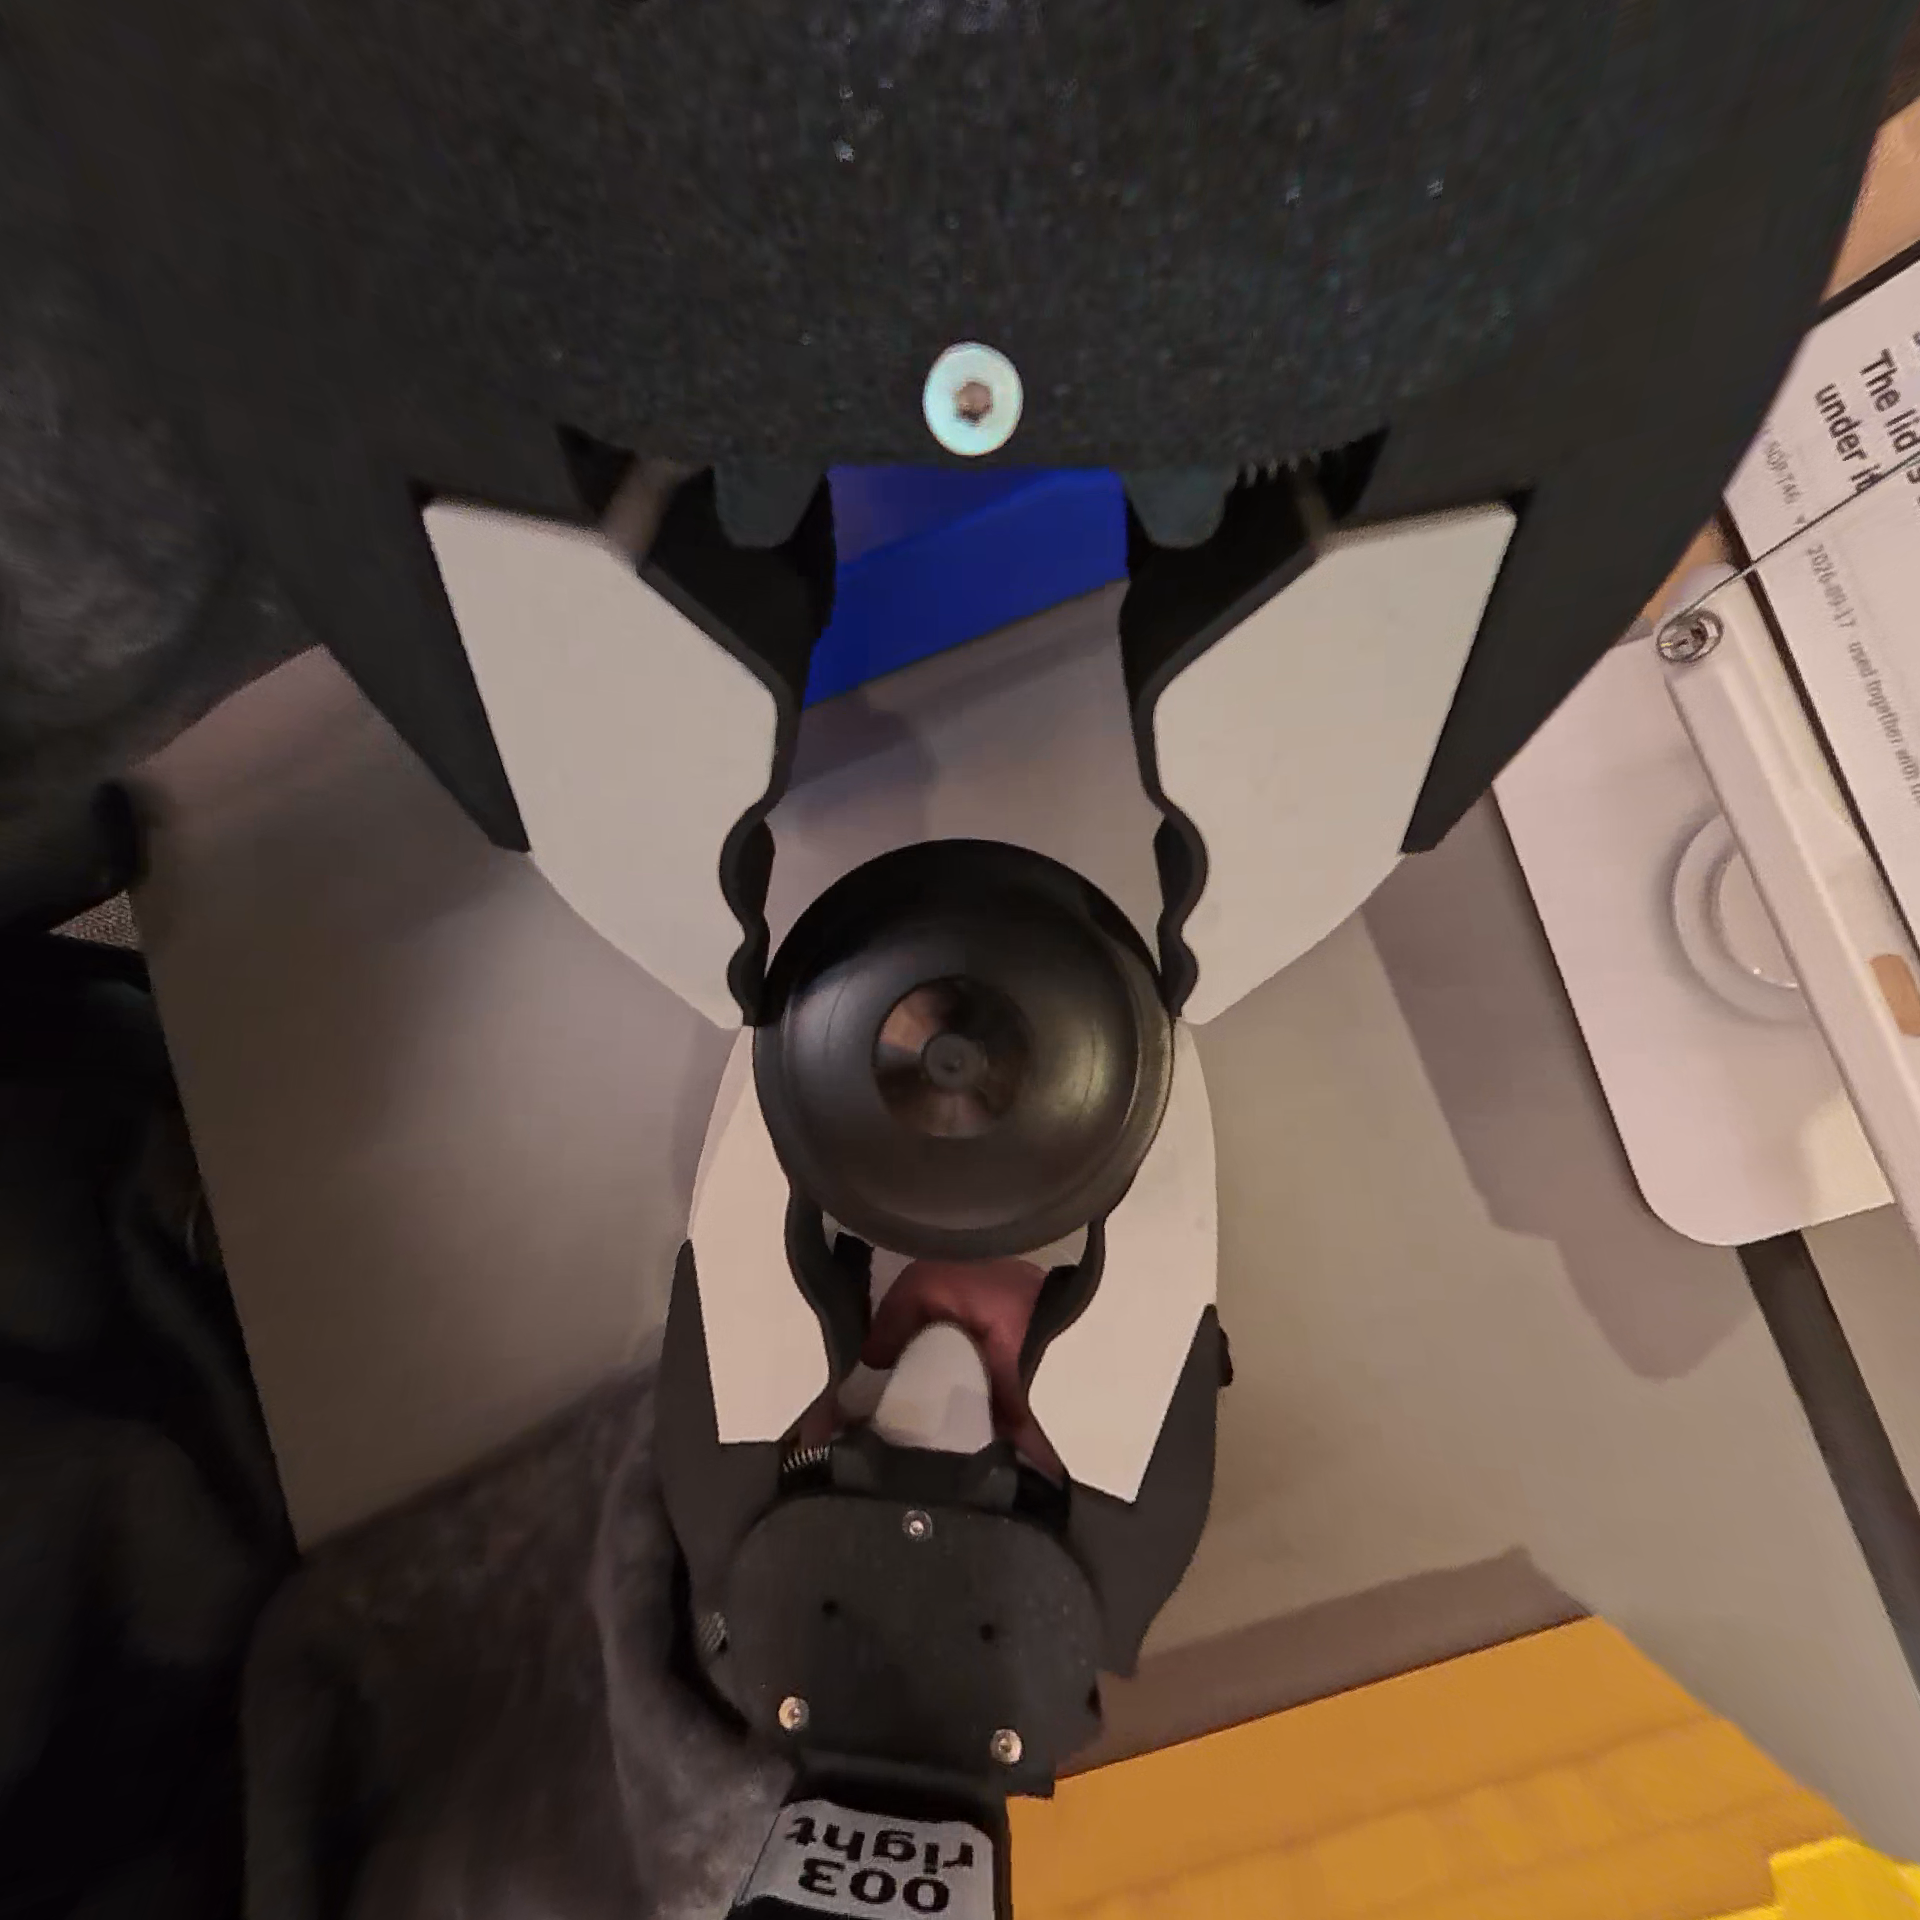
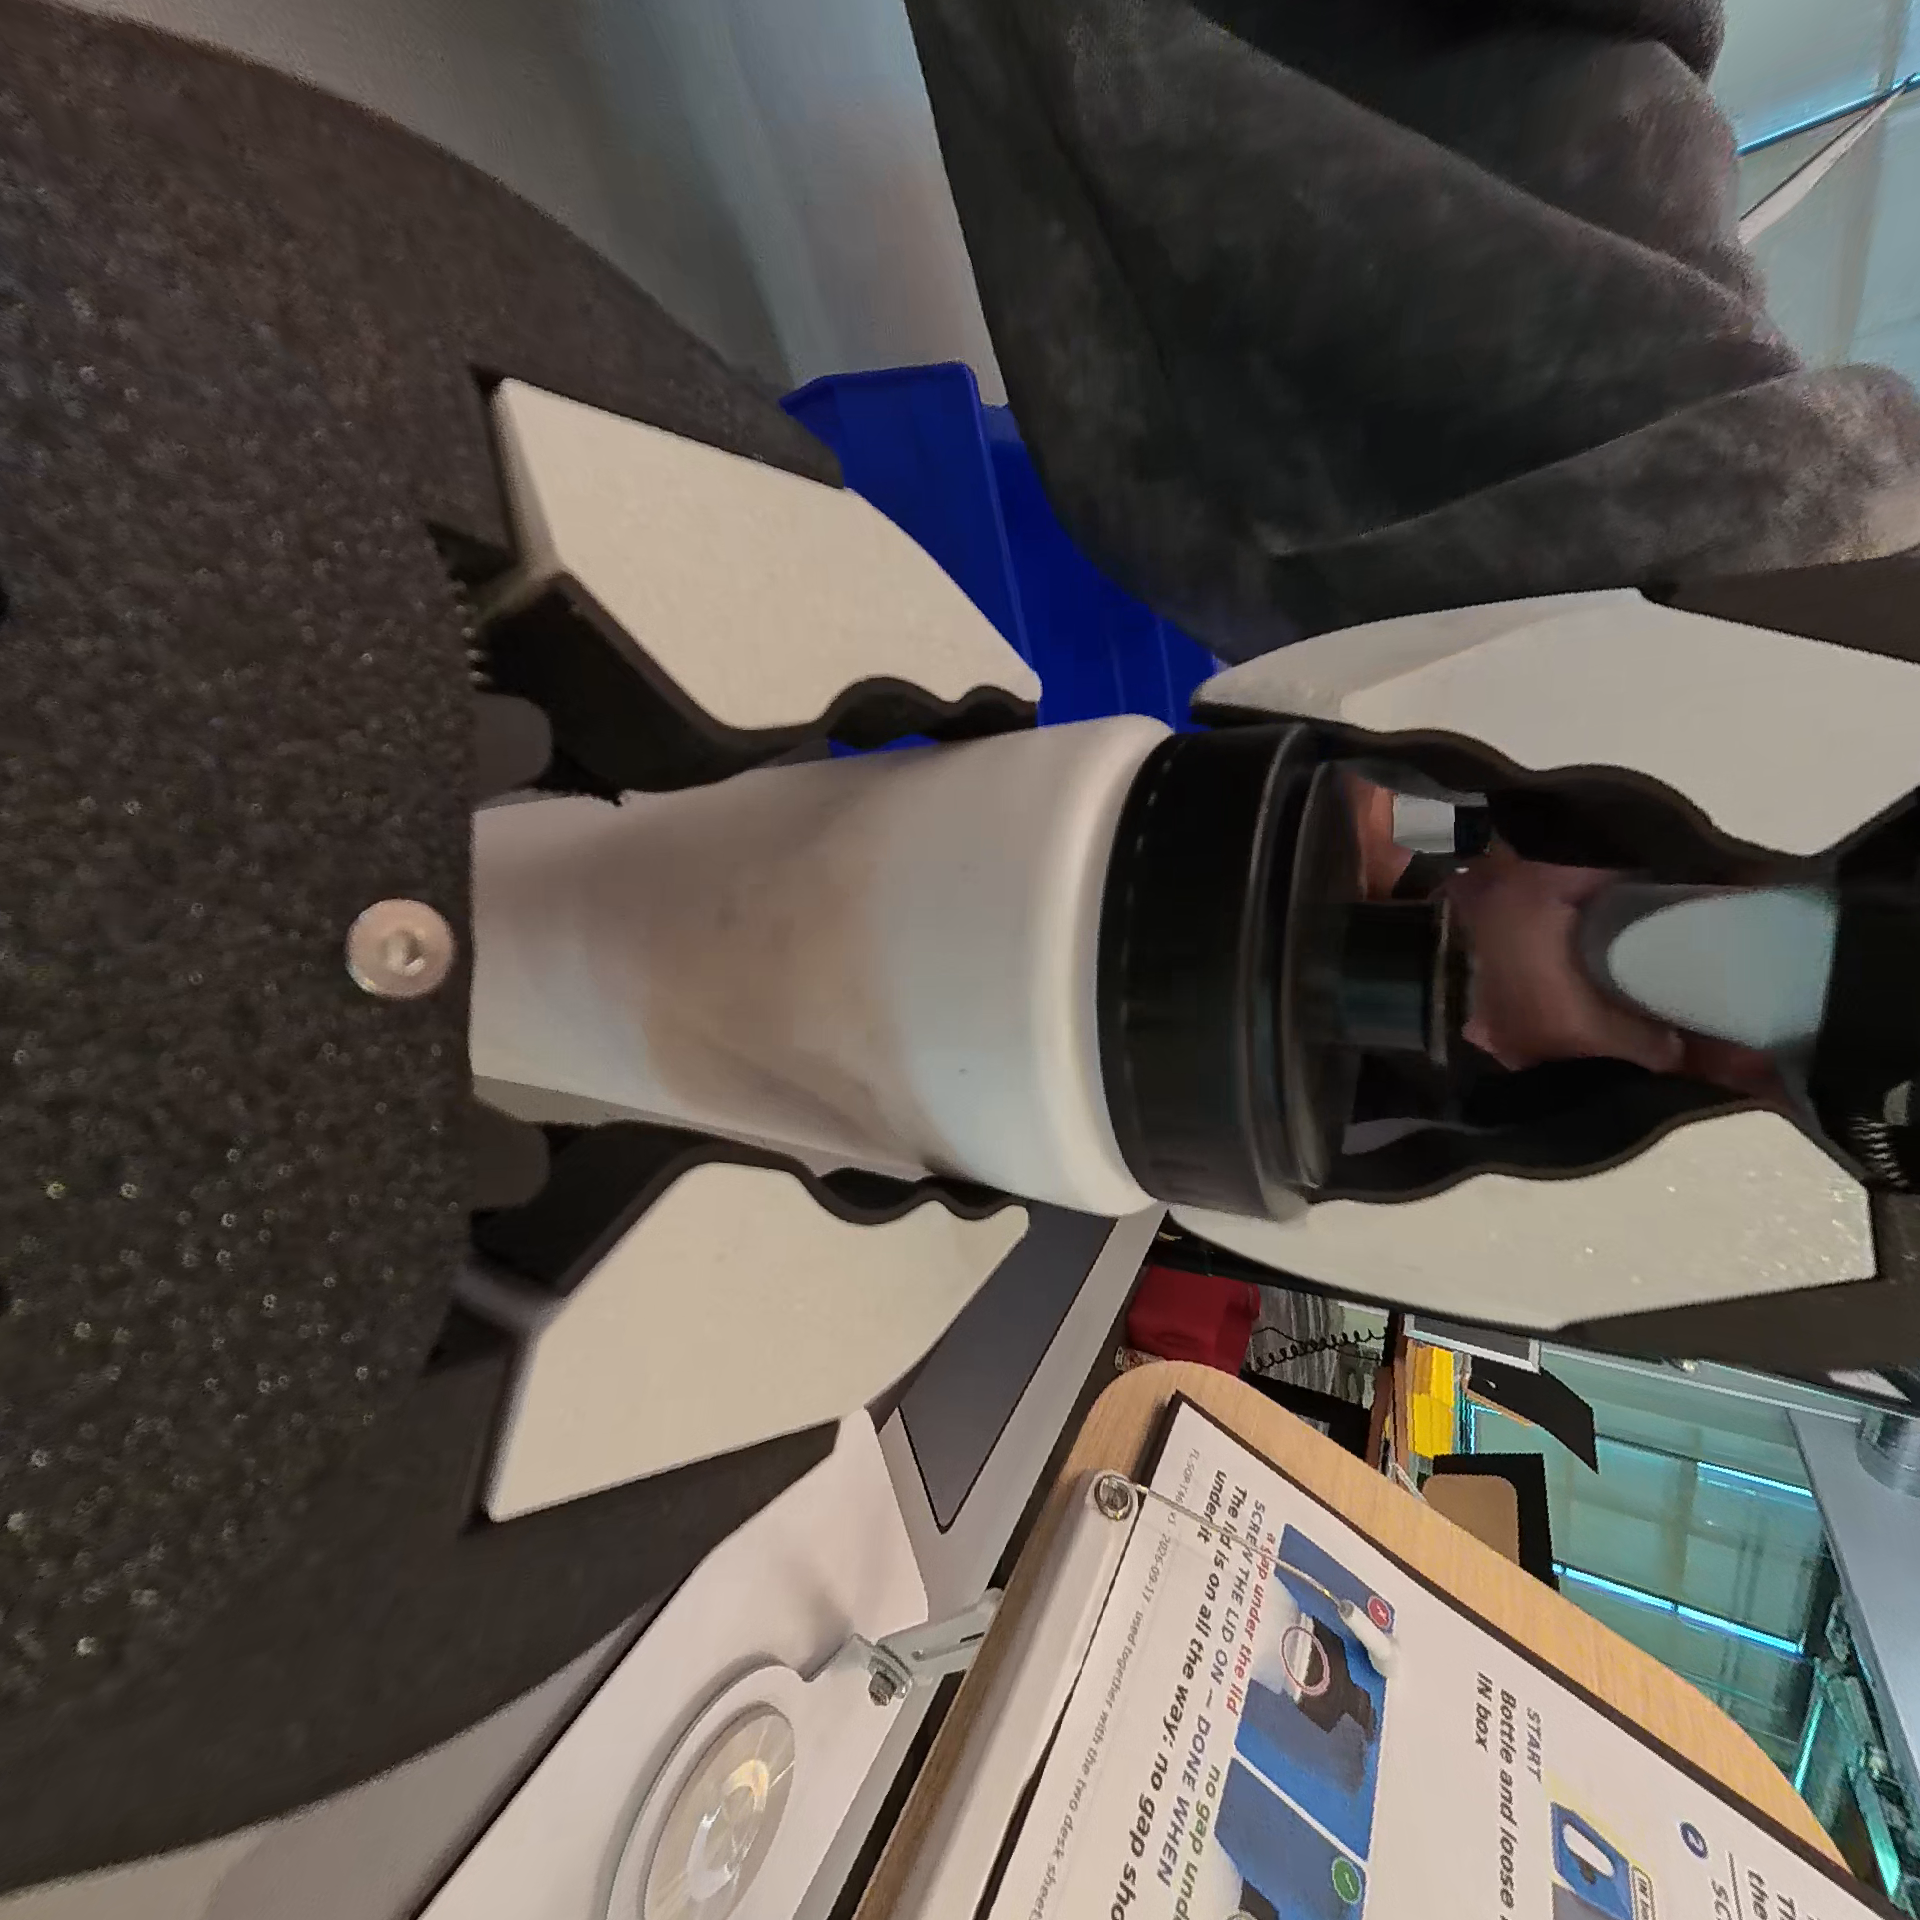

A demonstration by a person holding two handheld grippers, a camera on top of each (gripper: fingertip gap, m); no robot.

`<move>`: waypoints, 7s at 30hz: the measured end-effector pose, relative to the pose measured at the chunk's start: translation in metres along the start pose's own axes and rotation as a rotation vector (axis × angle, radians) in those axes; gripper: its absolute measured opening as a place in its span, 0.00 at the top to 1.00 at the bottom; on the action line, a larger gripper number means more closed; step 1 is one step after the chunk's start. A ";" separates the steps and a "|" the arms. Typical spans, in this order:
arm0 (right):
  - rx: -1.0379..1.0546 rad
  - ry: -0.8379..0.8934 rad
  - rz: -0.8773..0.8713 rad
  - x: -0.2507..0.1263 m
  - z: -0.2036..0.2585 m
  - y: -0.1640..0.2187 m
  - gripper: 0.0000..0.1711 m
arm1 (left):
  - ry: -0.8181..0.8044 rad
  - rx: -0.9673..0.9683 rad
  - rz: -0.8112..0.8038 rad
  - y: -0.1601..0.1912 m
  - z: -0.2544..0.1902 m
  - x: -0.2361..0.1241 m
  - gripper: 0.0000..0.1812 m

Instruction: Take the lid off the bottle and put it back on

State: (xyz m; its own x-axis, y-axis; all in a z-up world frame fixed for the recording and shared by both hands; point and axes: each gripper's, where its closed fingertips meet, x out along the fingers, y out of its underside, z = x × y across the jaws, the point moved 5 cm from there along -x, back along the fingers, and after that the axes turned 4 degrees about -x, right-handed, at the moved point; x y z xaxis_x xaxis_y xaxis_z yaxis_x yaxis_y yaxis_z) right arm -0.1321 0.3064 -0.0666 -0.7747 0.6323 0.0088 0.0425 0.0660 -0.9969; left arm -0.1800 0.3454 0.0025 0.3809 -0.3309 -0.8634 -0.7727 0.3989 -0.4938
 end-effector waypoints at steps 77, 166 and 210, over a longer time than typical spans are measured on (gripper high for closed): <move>-0.025 0.091 0.039 0.006 0.003 0.002 0.54 | -0.324 -0.335 -0.259 0.010 -0.016 -0.005 0.55; -1.039 0.452 1.453 -0.318 -0.170 -0.042 0.53 | -0.602 -0.966 -0.879 0.030 -0.221 0.130 0.57; -0.037 0.821 0.324 -0.323 -0.006 -0.055 0.54 | -1.260 -0.891 -0.946 0.091 -0.236 0.055 0.57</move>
State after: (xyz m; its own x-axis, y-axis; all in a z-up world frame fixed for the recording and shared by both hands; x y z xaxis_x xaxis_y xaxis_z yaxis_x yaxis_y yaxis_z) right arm 0.1198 0.1035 -0.0144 -0.0239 0.9783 -0.2060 0.2126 -0.1963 -0.9572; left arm -0.3489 0.1613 -0.0653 0.5934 0.7965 -0.1156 0.0610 -0.1878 -0.9803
